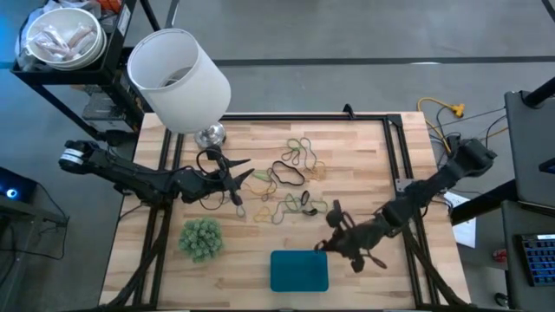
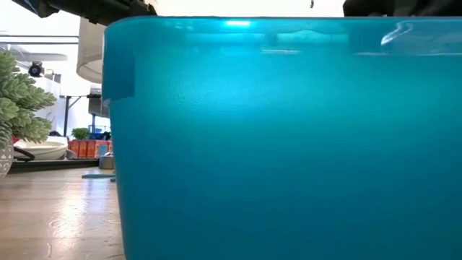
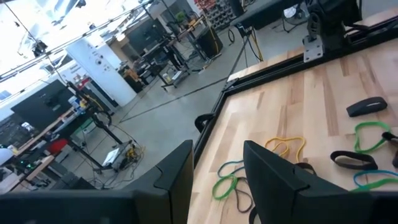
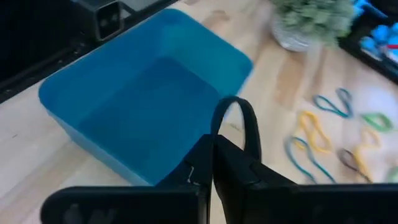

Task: Pick and place rubber bands into bin
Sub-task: Put the black rubber band into the blue bin

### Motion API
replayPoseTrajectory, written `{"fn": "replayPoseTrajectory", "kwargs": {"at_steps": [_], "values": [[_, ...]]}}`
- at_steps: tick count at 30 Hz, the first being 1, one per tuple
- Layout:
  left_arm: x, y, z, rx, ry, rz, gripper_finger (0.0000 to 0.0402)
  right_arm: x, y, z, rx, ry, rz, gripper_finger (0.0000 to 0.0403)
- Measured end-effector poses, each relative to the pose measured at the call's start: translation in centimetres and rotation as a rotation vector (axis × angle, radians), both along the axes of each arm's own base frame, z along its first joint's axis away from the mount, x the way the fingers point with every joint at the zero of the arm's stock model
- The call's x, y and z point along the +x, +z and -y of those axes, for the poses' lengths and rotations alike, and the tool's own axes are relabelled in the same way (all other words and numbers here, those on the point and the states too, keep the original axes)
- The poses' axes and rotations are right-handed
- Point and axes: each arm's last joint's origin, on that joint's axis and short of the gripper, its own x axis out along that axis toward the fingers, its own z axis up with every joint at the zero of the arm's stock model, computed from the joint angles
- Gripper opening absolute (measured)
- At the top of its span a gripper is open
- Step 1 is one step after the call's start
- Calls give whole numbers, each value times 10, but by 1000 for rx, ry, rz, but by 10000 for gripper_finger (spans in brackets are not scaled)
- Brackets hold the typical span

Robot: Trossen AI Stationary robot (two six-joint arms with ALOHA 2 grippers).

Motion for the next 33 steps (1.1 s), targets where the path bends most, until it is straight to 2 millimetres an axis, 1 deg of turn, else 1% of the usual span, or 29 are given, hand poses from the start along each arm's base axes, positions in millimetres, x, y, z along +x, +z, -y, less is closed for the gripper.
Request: {"fn": "replayPoseTrajectory", "kwargs": {"at_steps": [4,8,10,15,18,21,25,29,33], "values": [[0,0,0,0,-1,0,125,17,-11,-13,-6,42,-20,8],[0,0,0,0,-1,-1,125,35,-8,-26,-46,86,-23,8],[0,0,0,0,-1,-1,125,43,-5,-32,-49,99,-58,8],[0,-1,0,0,-1,-4,125,59,-11,-43,-78,64,-199,8],[0,-1,0,0,-1,-4,125,67,-12,-49,-80,48,-227,10],[0,-1,0,0,-2,-5,125,73,-10,-53,-99,58,-234,19],[0,-1,0,0,-2,-7,125,77,-4,-55,-95,58,-221,44],[0,-2,0,0,-2,-14,125,76,-1,-55,-103,61,-225,70],[-1,-7,0,-12,-6,-55,125,75,1,-54,-102,62,-219,89]]}}
